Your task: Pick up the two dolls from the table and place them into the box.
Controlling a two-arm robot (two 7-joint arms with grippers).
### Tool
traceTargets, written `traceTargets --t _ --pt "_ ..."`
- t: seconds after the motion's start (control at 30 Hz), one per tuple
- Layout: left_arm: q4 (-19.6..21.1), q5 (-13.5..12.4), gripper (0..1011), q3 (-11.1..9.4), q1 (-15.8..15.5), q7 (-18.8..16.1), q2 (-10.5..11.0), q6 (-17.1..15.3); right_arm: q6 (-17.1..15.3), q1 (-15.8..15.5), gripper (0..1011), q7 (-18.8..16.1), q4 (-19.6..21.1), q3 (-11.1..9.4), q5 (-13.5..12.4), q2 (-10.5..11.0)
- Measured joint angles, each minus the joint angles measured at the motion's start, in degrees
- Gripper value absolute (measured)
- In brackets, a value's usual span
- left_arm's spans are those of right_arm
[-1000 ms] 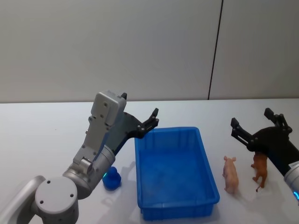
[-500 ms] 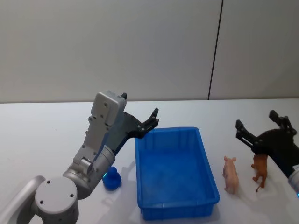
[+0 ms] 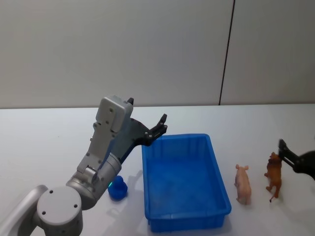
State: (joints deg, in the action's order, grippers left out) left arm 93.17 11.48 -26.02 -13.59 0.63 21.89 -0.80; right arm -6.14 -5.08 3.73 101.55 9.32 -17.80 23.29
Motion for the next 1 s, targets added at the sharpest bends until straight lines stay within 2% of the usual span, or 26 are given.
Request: traceTargets --t 0.37,0.7,1.0 --pt "0.0 0.0 1001 0.0 0.0 0.0 0.0 0.0 -4.6 1.6 1001 0.2 -4.4 -0.4 0.8 -0.2" --pt "0.0 0.0 1001 0.0 0.0 0.0 0.0 0.0 -8.5 5.4 1001 -1.8 -10.1 1.0 2.8 -2.7" --pt "0.0 0.0 1001 0.0 0.0 0.0 0.0 0.0 -11.4 7.3 1001 -0.8 -13.1 1.8 3.1 -4.6"
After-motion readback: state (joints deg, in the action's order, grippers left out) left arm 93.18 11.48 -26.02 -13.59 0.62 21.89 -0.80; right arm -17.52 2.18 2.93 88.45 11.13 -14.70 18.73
